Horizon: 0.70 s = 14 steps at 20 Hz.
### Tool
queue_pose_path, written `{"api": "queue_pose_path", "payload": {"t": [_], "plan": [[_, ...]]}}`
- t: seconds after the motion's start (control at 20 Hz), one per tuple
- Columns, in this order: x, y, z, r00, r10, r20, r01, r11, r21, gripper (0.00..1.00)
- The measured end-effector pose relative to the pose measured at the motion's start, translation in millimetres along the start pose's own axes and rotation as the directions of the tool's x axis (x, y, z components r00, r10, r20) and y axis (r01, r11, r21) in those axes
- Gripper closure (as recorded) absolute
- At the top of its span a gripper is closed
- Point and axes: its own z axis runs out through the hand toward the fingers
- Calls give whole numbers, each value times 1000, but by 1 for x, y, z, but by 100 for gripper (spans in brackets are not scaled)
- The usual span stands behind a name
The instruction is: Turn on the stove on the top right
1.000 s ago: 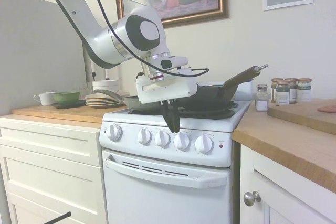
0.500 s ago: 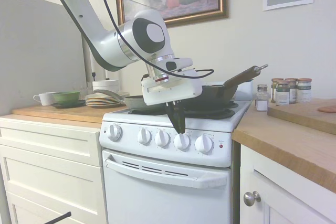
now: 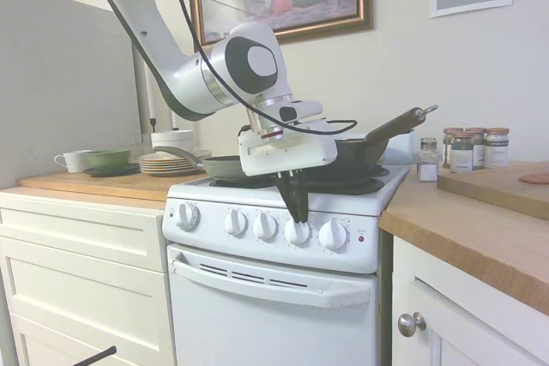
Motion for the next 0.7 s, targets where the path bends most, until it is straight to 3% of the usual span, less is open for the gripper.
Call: {"api": "queue_pose_path", "payload": {"t": [0.7], "plan": [[-2,0,6,1000,-1,16,2,1000,-11,100]]}}
